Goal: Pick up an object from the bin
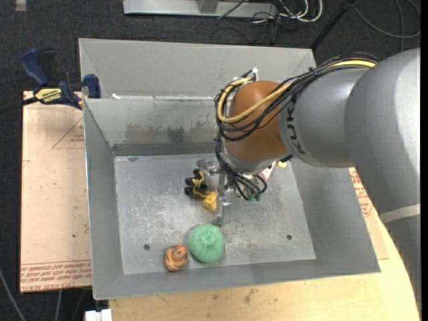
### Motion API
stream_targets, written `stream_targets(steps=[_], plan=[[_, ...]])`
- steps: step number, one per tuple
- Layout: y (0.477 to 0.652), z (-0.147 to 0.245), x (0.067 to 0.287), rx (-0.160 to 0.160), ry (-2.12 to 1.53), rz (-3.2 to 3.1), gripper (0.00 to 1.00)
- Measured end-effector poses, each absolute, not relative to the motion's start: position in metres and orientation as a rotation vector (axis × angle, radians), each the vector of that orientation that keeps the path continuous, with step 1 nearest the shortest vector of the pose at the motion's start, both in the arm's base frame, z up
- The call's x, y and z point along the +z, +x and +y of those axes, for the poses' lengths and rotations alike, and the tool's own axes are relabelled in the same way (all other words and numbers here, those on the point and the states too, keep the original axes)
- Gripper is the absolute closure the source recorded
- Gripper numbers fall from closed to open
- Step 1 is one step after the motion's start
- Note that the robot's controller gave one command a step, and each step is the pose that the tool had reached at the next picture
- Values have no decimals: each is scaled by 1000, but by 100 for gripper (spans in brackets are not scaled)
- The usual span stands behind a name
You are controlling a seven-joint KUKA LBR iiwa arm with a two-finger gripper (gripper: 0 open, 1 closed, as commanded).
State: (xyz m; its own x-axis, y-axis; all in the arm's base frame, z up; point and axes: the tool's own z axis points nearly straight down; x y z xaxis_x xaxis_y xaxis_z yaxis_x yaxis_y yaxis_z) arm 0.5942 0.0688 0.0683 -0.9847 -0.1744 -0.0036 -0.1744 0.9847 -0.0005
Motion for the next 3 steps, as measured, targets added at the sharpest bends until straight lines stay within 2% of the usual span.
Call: stream_targets(steps=[1,2,3], plan=[[568,115,71,3,-786,3036,100],[568,114,71,3,-785,3036,100],[565,142,104,2,-808,3036,100]])
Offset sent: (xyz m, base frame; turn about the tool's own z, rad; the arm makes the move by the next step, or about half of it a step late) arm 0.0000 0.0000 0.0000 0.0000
